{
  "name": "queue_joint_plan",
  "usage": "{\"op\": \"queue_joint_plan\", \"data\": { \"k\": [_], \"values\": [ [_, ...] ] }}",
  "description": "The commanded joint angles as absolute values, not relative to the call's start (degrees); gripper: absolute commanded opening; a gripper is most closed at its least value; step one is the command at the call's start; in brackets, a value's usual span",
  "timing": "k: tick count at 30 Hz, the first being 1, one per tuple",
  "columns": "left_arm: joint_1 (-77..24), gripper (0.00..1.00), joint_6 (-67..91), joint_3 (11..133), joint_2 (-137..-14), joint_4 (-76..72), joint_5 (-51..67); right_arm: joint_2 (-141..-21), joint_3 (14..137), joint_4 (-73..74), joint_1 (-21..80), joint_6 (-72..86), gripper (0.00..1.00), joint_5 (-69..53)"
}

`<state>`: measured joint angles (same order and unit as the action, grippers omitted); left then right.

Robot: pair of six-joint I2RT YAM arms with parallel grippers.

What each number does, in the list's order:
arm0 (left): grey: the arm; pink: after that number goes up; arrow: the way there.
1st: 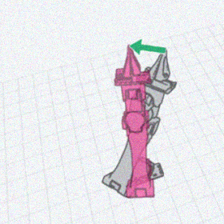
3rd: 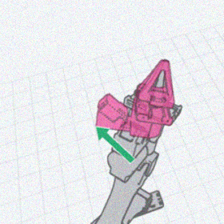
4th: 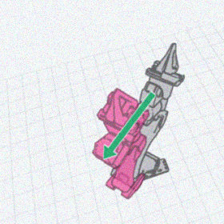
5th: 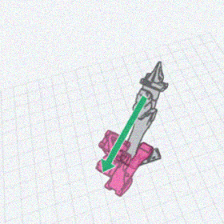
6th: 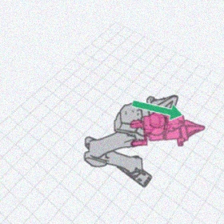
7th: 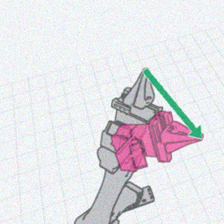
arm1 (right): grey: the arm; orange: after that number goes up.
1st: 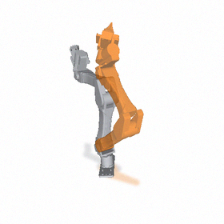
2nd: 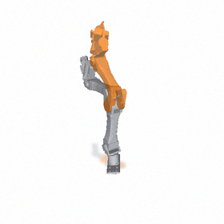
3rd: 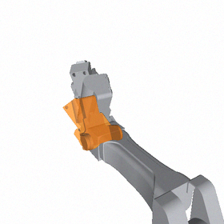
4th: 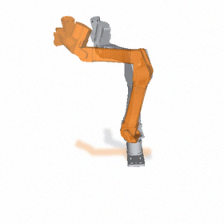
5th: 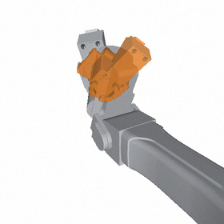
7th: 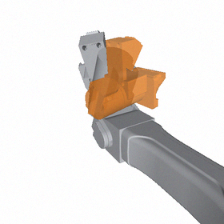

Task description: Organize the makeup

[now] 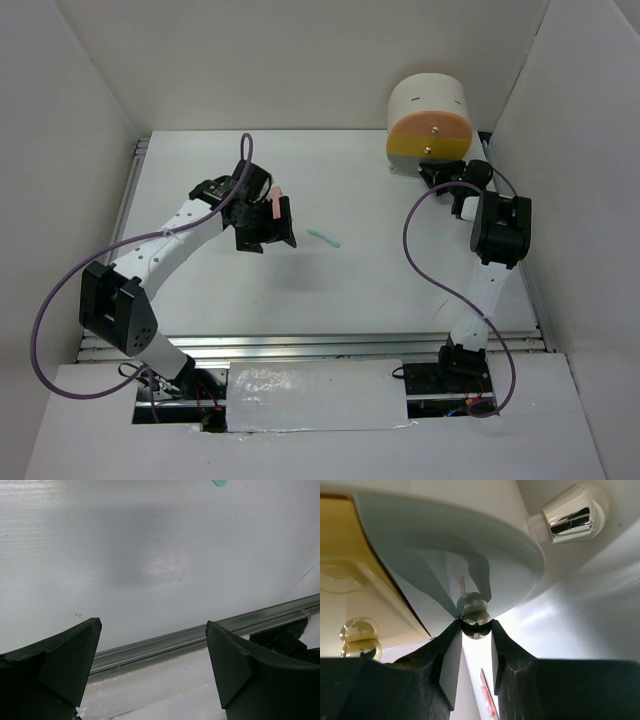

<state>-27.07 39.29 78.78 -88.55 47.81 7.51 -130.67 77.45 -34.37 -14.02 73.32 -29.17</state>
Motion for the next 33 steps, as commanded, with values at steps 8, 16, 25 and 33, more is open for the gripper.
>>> {"op": "queue_joint_plan", "data": {
  "k": [8, 16, 25, 33],
  "values": [
    [-26.98, 0.99, 38.58, 83.23, -90.7, 49.48, 8.26, -129.56, 74.1, -38.75, -13.8, 74.27, 0.08, -27.77],
    [-26.89, 1.0, 38.93, 81.74, -89.39, 47.73, 8.44, -124.37, 68.39, -38.06, -14.76, 76.55, 0.0, -27.78],
    [-26.98, 0.99, 39.2, 77.61, -85.44, 46.32, 8.7, -118.05, 60.75, -38.5, -15.82, 76.9, 0.0, -27.77],
    [-26.9, 0.99, 39.2, 73.75, -81.48, 45.62, 8.61, -112.42, 52.21, -41.57, -15.82, 77.34, 0.0, -28.04]
  ]
}}
